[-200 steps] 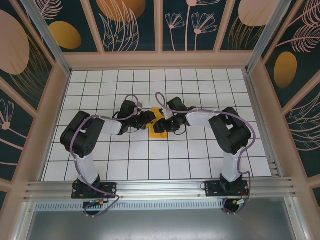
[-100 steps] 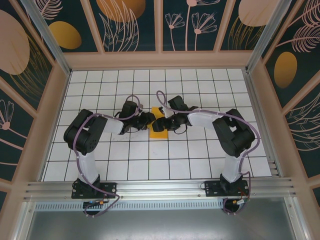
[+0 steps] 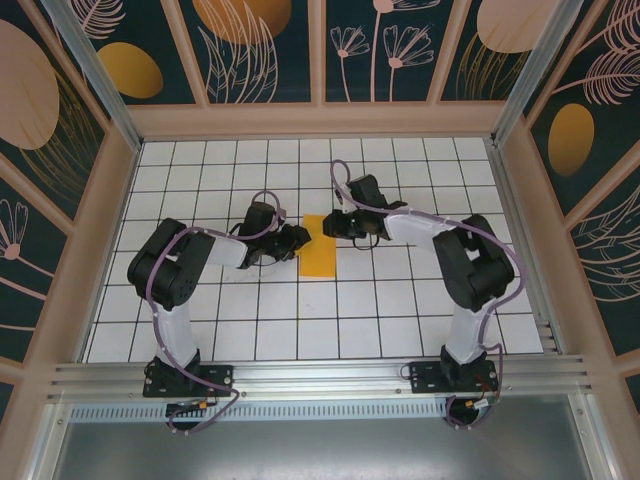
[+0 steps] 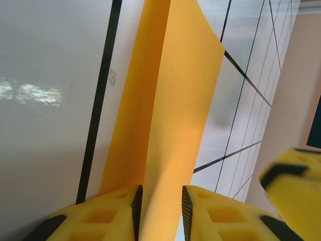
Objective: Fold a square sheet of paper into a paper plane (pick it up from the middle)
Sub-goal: Fold the triangle a second time at the center of the table.
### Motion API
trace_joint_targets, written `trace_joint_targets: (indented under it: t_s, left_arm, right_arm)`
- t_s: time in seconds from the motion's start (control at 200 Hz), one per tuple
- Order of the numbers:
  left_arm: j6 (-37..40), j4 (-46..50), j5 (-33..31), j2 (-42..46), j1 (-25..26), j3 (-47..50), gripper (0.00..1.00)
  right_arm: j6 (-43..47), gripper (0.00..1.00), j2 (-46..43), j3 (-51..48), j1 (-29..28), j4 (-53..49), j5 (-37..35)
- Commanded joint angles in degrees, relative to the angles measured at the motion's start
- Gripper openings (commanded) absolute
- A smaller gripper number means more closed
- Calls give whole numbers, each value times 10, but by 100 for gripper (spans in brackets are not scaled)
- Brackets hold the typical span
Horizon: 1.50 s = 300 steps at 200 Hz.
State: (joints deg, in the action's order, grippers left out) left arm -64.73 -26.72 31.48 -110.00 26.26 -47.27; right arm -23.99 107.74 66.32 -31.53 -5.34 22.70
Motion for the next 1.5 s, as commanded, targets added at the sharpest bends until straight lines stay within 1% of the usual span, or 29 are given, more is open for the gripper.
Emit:
trace_joint_targets:
  t_s: [0.0, 0.125, 0.15, 0.245, 0.395, 0.631, 0.891, 0.966, 1.036, 1.211, 1.361, 1.456, 1.496]
  left_arm:
    - [14, 29, -11, 7, 2, -5, 30]
    - [16, 28, -3, 11, 2, -3, 30]
    - [17, 28, -3, 12, 2, -2, 30]
    - [19, 27, 6, 21, 2, 6, 30]
    - [17, 12, 26, 56, 4, 34, 31]
    - [-22, -72, 51, 97, 29, 103, 30]
    - [-46, -147, 83, 108, 47, 109, 28]
    - [-55, -189, 108, 103, 50, 102, 30]
    - [-55, -196, 115, 93, 51, 92, 33]
    - [-57, -194, 110, 48, 51, 63, 35]
    - [-57, -197, 98, 29, 51, 50, 38]
    - [-51, -184, 90, 21, 51, 44, 39]
    - [-50, -176, 86, 18, 51, 42, 38]
  right_arm:
    - [-22, 18, 31, 33, -1, -21, -20]
    - [-27, 17, 65, 56, -1, -42, -26]
    - [-29, 17, 74, 63, 15, -48, -27]
    - [-36, 15, 100, 77, 17, -65, -34]
    - [-45, 15, 110, 76, 18, -69, -41]
    - [-51, 15, 123, 78, 21, -77, -48]
    - [-52, 15, 123, 75, 23, -77, -45]
    - [-52, 15, 126, 76, 22, -78, -43]
    - [-51, 15, 130, 78, 23, -80, -42]
    - [-49, 15, 131, 76, 23, -81, -35]
    - [-46, 16, 125, 77, 23, -81, -22]
    - [-42, 19, 115, 76, 25, -74, 2]
    - [-41, 20, 108, 77, 27, -70, 12]
